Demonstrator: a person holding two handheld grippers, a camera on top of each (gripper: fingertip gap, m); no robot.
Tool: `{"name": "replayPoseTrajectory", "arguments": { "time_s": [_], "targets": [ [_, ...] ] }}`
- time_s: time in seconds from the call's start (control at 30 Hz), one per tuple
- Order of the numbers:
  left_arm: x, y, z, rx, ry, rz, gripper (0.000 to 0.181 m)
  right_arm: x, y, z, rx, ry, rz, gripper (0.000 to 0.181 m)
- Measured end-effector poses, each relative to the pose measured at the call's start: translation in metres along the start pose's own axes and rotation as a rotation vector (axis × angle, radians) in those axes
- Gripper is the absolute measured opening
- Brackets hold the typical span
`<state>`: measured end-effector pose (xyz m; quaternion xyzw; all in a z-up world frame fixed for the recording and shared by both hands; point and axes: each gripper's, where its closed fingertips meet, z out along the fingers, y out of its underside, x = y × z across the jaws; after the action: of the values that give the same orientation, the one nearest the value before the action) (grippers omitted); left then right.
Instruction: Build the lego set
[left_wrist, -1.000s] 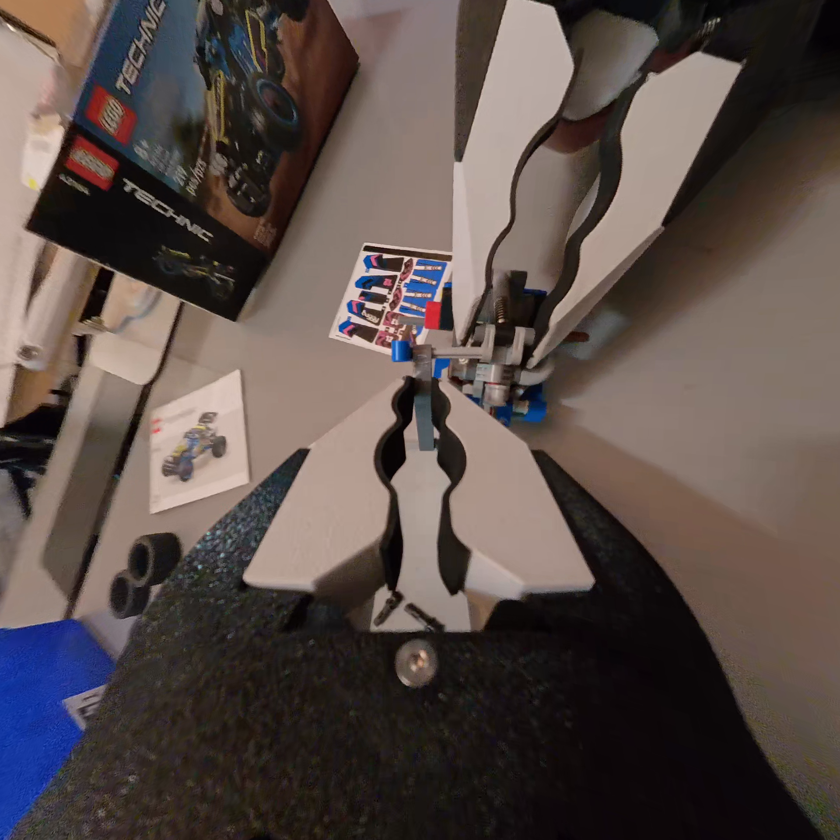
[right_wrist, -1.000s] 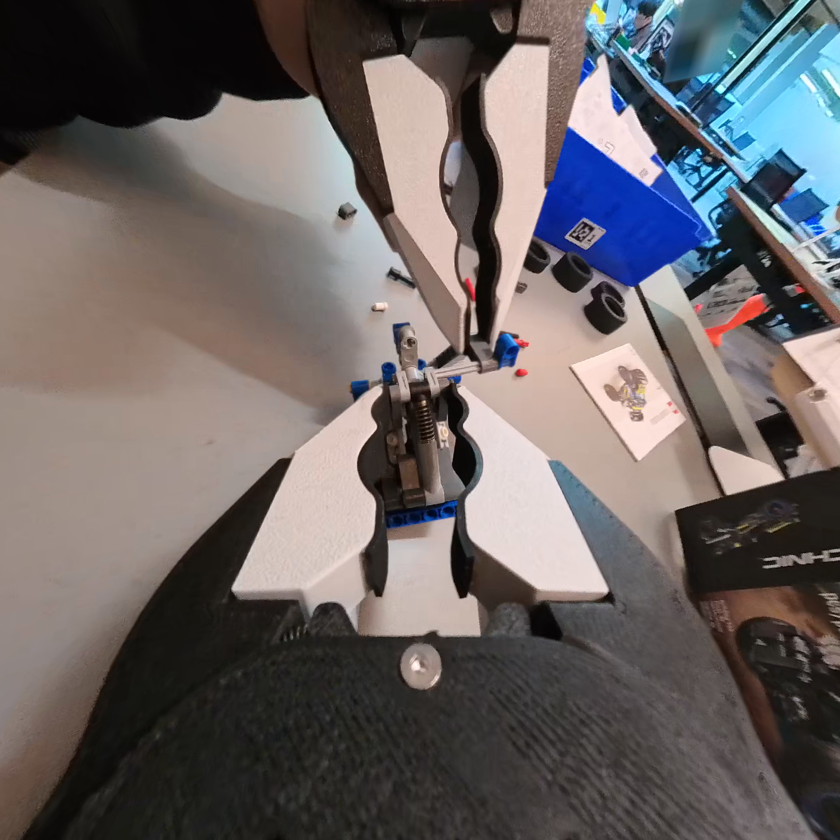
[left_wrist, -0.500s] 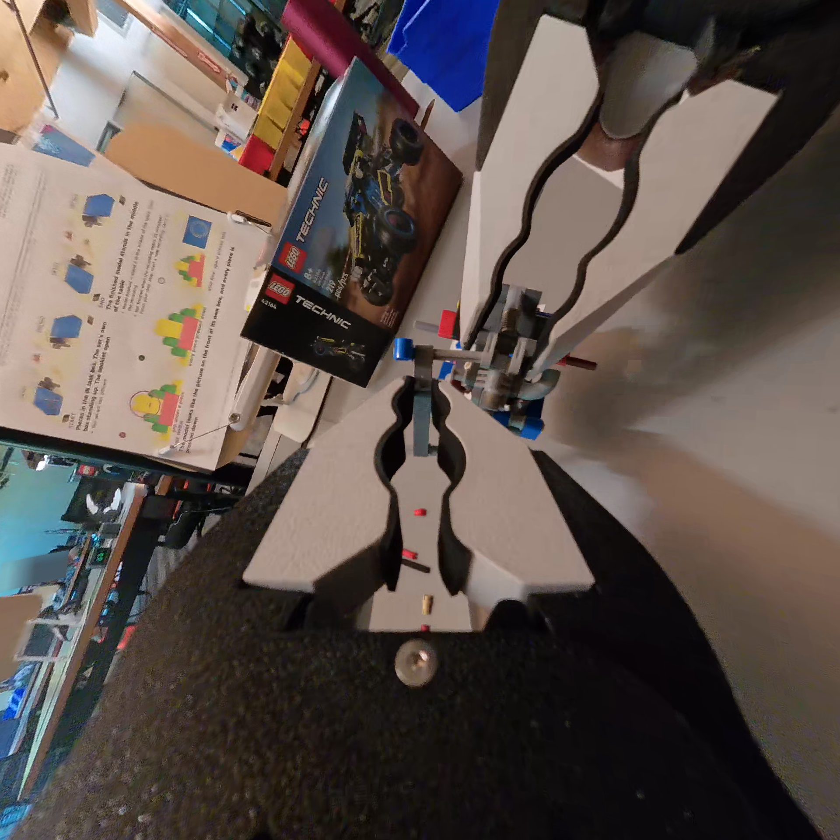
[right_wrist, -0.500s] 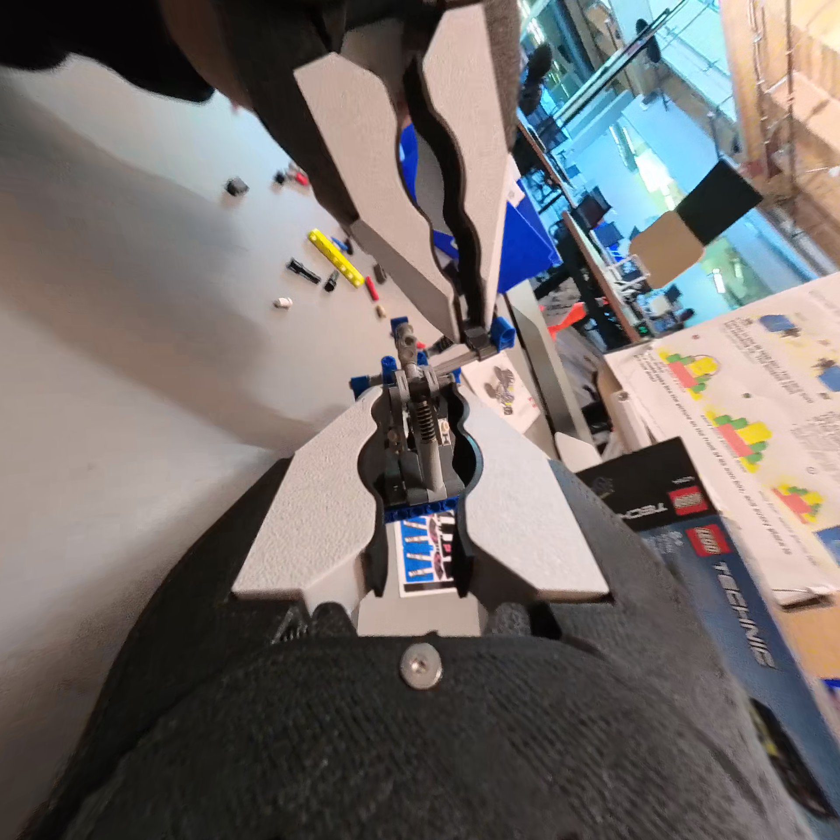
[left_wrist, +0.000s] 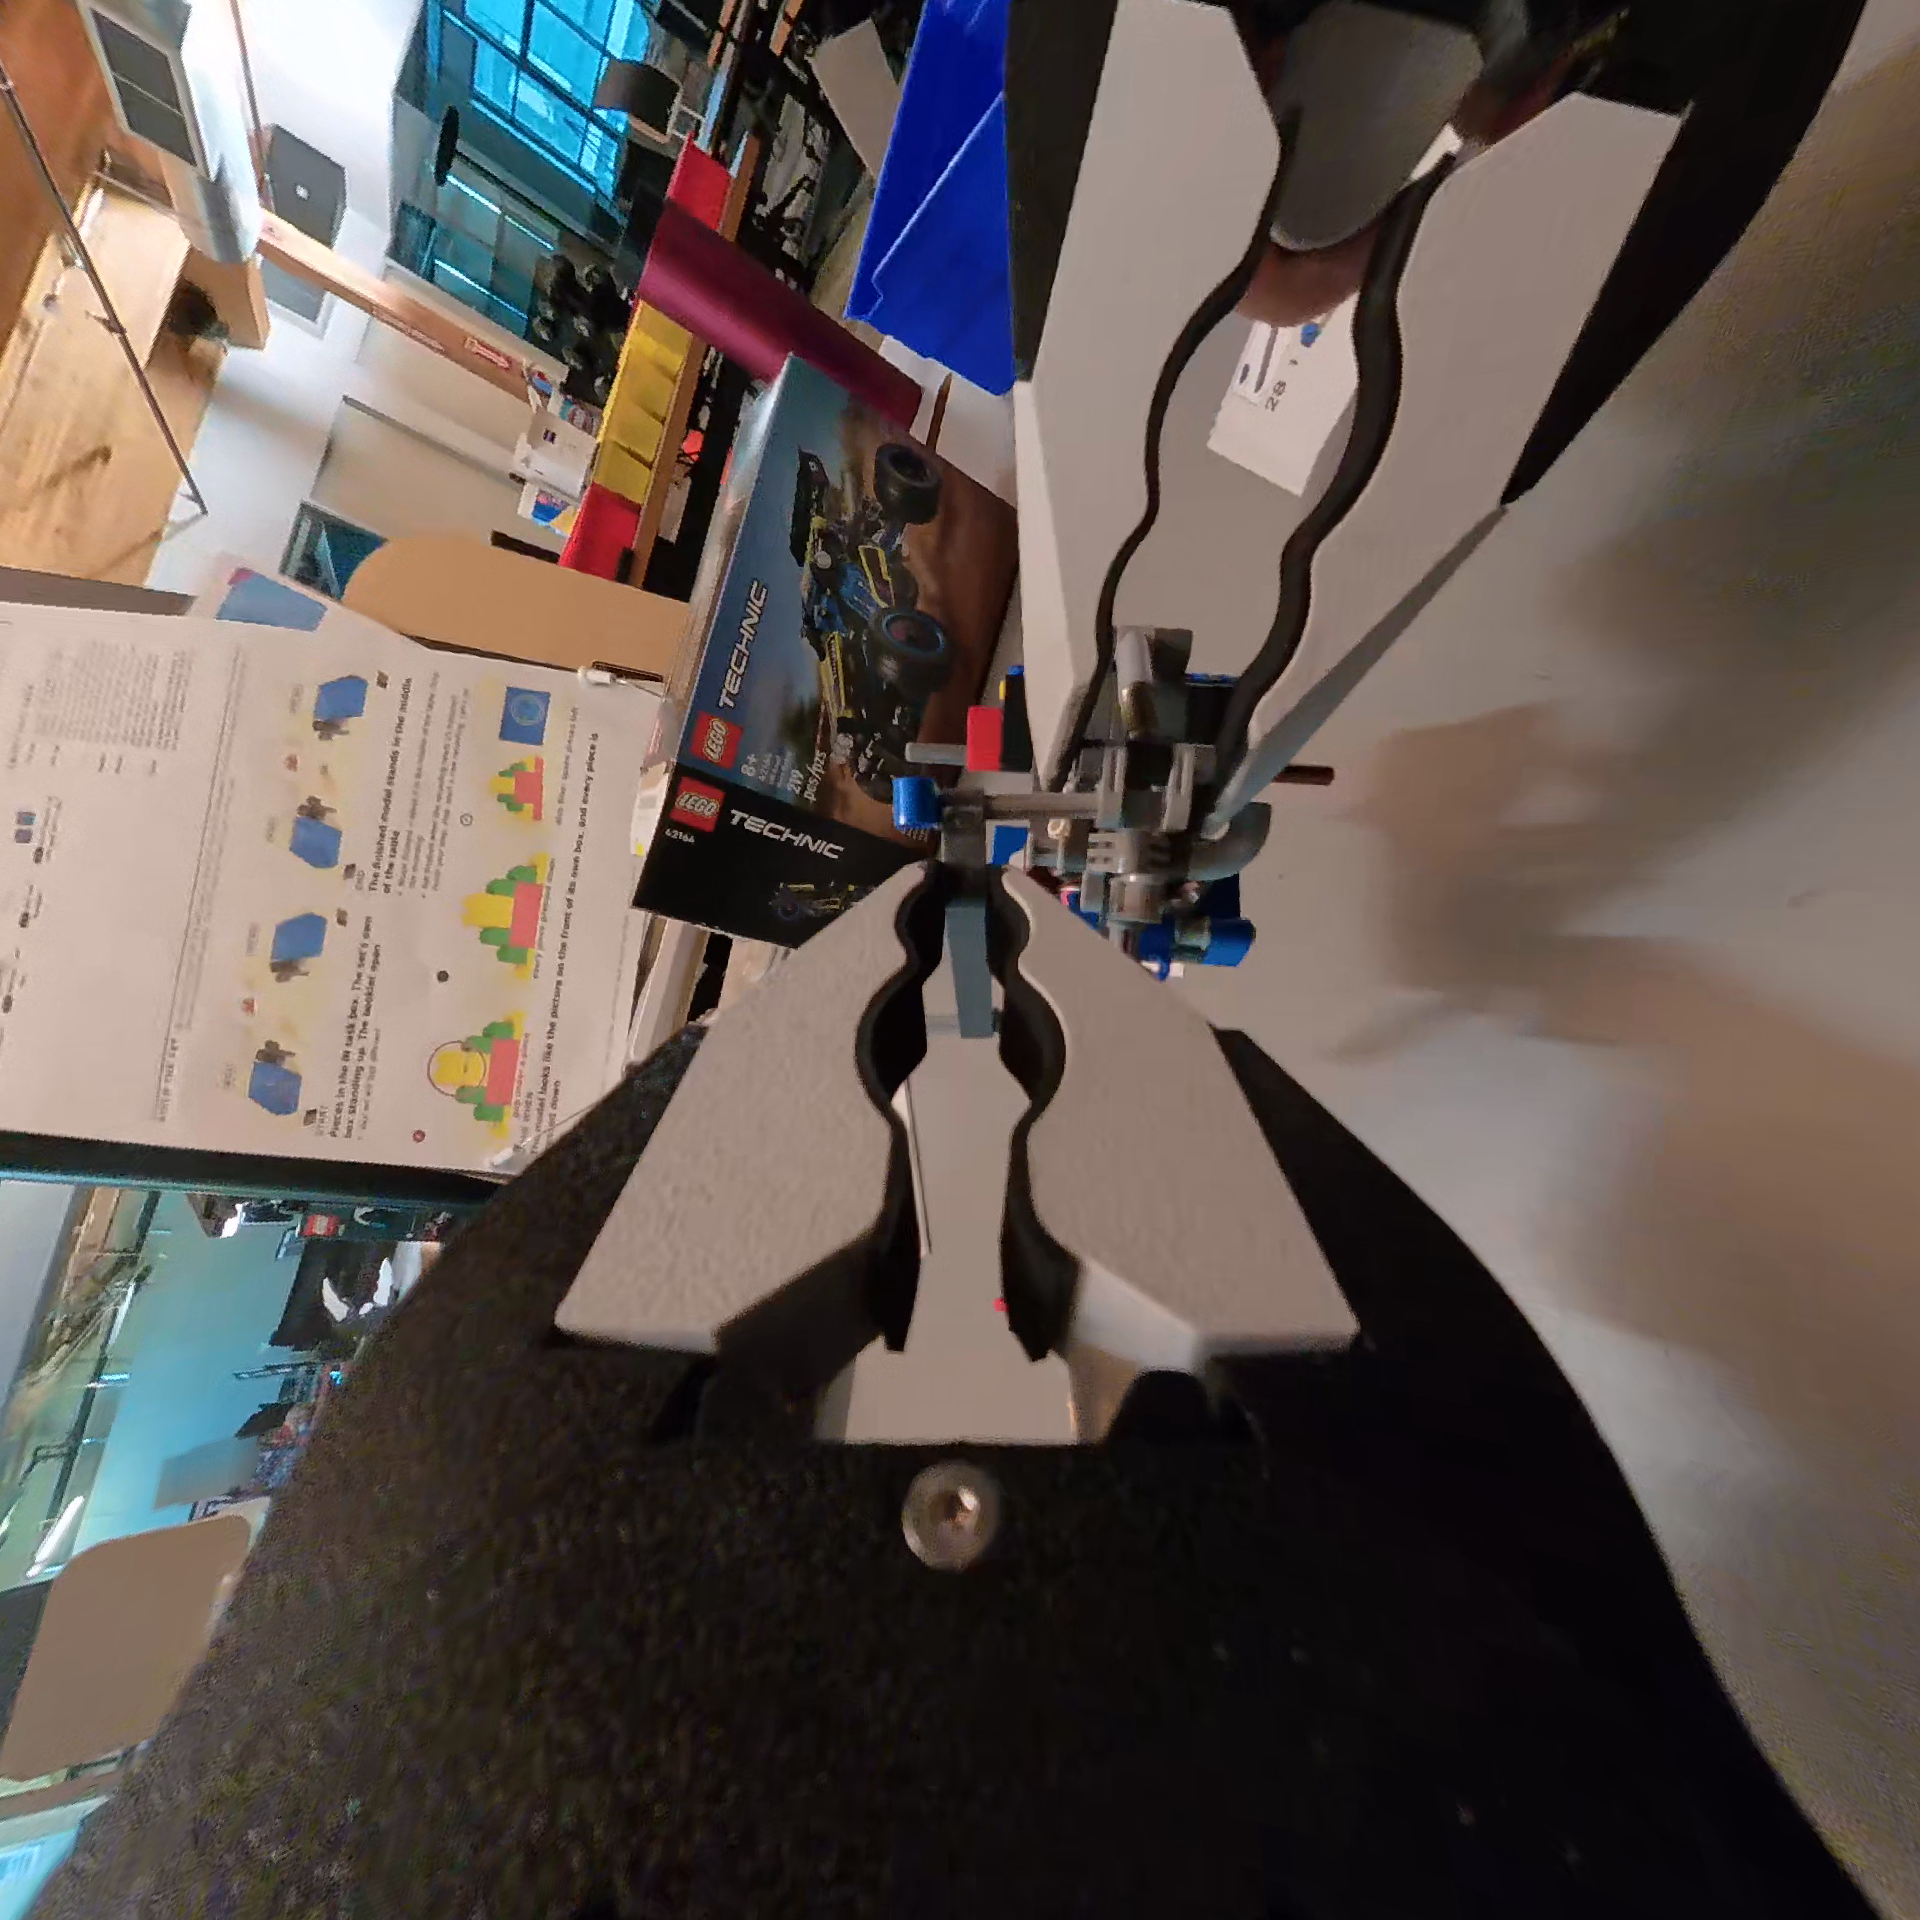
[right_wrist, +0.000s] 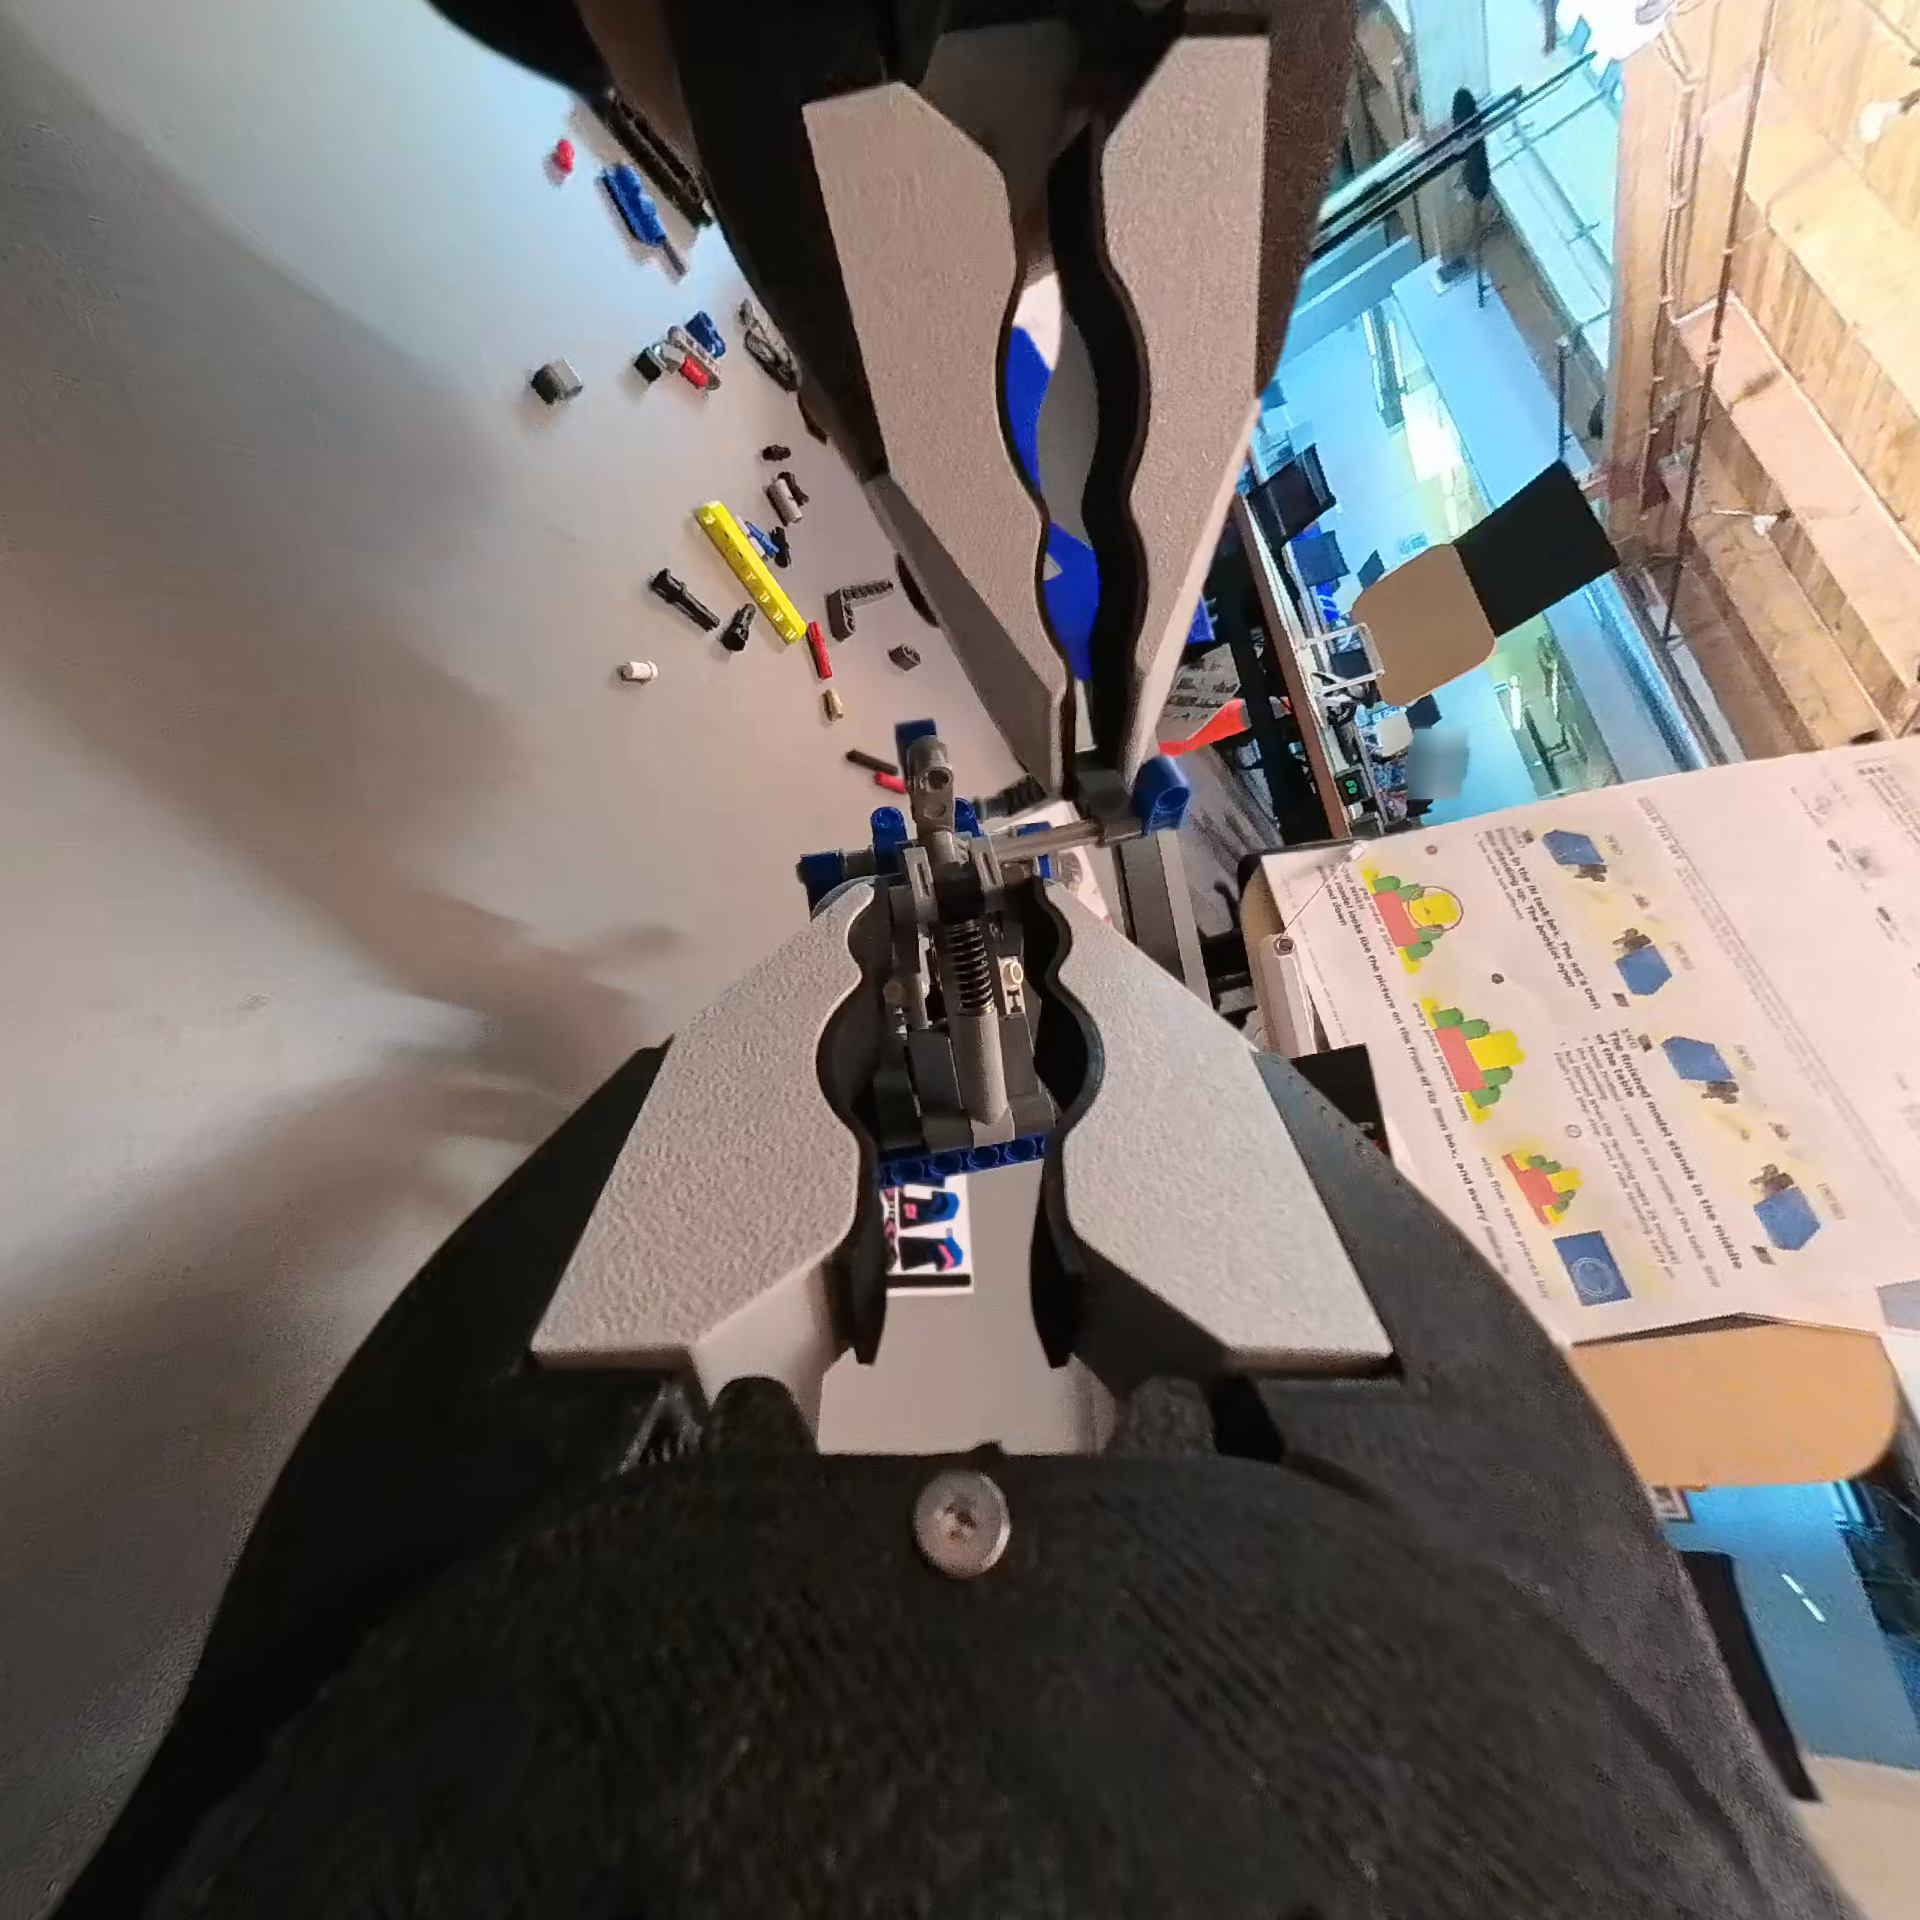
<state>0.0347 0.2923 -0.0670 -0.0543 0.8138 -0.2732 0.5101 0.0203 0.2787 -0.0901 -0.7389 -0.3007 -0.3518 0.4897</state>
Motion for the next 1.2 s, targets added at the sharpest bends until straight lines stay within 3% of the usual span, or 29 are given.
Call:
{"name": "replayPoseTrajectory", "arguments": {
  "time_s": [0.1,0.27,0.37,0.43,0.53,0.7,0.83,0.97,1.03,1.2],
  "targets": [
    [-0.001,-0.006,-0.001,-0.009,0.006,0.021,0.004,0.001,-0.002,-0.004,-0.021,-0.017,-0.002,0.023],
    [-0.004,-0.016,-0.006,0.003,-0.01,0.051,0.004,0.007,-0.01,-0.014,0.046,-0.055,0.178,0.023],
    [-0.003,-0.013,-0.001,-0.008,0.02,0.016,0.004,0.007,-0.006,-0.013,-0.009,-0.031,0.115,0.023],
    [0.0,-0.011,0.003,-0.036,0.015,0.091,0.004,0.003,0.0,-0.009,-0.072,-0.035,0.058,0.023],
    [0.003,-0.012,0.006,-0.049,0.032,0.145,0.004,0.0,0.004,-0.009,-0.031,-0.058,0.155,0.023],
    [0.008,-0.007,0.017,-0.068,0.112,0.018,0.004,-0.002,0.016,-0.009,-0.154,-0.035,0.043,0.023],
    [0.005,-0.009,0.02,-0.075,0.068,0.217,0.004,0.002,0.019,-0.01,-0.158,-0.023,0.067,0.023],
    [0.005,-0.01,0.021,-0.023,0.129,0.023,0.004,0.004,0.02,-0.01,-0.124,-0.016,0.106,0.023],
    [0.003,-0.01,0.021,-0.029,0.116,0.077,0.004,0.005,0.02,-0.009,-0.172,-0.002,0.025,0.022],
    [0.006,-0.016,0.019,-0.025,0.103,0.158,0.004,0.011,0.017,-0.013,-0.091,-0.019,0.175,0.023]
  ]
}}
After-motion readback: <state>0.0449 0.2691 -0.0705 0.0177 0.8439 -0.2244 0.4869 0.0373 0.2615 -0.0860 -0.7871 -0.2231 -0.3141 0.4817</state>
